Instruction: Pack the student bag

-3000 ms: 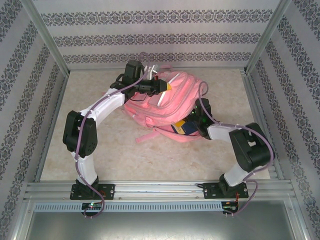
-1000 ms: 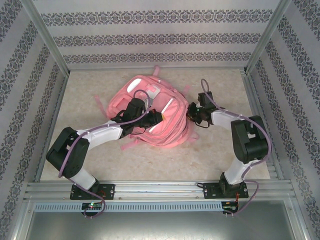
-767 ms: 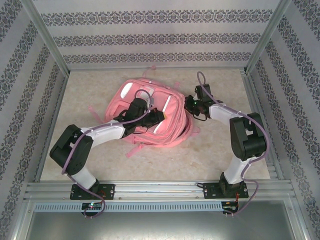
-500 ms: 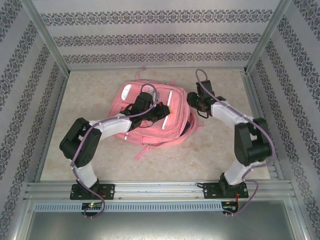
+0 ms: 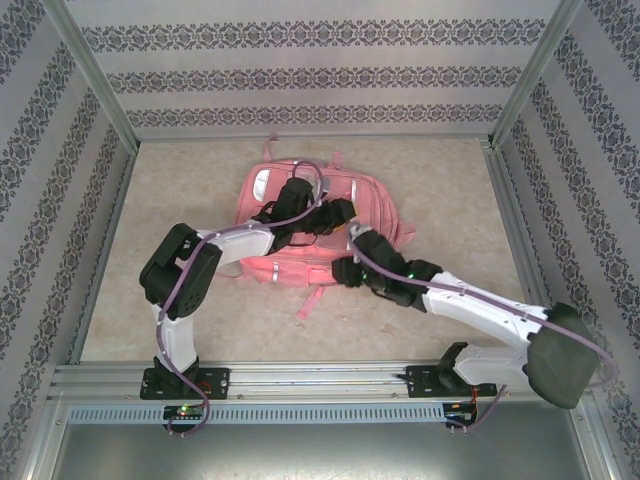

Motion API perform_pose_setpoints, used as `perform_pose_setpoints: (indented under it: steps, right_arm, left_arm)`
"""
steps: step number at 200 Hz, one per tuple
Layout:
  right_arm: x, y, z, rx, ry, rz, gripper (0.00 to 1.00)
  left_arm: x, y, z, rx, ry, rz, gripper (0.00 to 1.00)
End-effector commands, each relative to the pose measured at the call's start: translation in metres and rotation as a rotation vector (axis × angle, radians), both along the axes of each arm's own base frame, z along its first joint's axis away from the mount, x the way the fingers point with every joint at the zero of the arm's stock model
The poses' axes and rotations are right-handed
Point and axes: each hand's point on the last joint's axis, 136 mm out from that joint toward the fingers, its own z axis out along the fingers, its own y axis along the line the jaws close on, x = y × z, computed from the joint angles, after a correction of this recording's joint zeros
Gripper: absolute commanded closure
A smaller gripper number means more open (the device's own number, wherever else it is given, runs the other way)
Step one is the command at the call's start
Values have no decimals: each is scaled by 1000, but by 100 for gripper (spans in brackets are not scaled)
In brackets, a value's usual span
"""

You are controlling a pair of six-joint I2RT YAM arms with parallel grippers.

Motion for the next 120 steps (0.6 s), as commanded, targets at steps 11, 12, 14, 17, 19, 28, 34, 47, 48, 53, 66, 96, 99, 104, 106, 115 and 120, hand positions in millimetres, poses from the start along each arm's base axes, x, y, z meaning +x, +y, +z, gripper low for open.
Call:
perform_pose_setpoints:
  steps: [11, 12, 14, 17, 19, 28, 34, 47, 48, 53, 66, 96, 99, 104, 106, 115, 120]
  right_arm:
    - [-29, 20, -33, -33, 83, 62, 52]
    - [-29, 21, -34, -34, 85, 63, 52]
    - [-30, 22, -36, -36, 90, 66, 52]
    - [-31, 24, -38, -41, 94, 68, 51]
    - [-32, 25, -40, -43, 96, 67, 51]
    - [-32, 29, -47, -52, 113, 59, 50]
    - [-33, 31, -53, -65, 129, 51, 48]
    - [-30, 34, -64, -97, 154, 9, 40]
    - [-29, 34, -65, -99, 156, 6, 39]
    - [-28, 34, -69, -114, 162, -8, 36]
    - [-23, 31, -77, -159, 162, -68, 33]
    - [-12, 23, -87, -202, 154, -242, 34]
    - [-11, 24, -89, -201, 155, -248, 34]
    - [-10, 26, -90, -197, 151, -258, 34]
    - [-10, 27, -91, -197, 150, -262, 34]
    - [-8, 28, -93, -204, 145, -290, 34]
    - [-7, 28, -95, -207, 148, -300, 35]
  left_arm:
    - [-8, 43, 56, -46, -127, 47, 44]
    - [-9, 45, 56, -43, -126, 50, 44]
    - [-10, 48, 58, -41, -130, 56, 44]
    - [-10, 53, 60, -37, -136, 65, 44]
    - [-11, 56, 60, -32, -135, 71, 44]
    - [-14, 70, 64, -13, -142, 101, 43]
    - [-17, 78, 67, -3, -147, 120, 43]
    - [-21, 97, 74, 22, -159, 171, 42]
    - [-22, 99, 74, 24, -160, 174, 41]
    - [-24, 104, 77, 33, -169, 193, 41]
    - [-28, 119, 80, 71, -167, 249, 37]
    - [-38, 141, 83, 86, -158, 345, 36]
    - [-39, 142, 83, 84, -158, 348, 36]
    - [-40, 144, 83, 80, -157, 354, 36]
    - [-41, 145, 84, 78, -158, 355, 36]
    - [-43, 147, 85, 69, -158, 359, 36]
    - [-44, 148, 84, 69, -157, 360, 36]
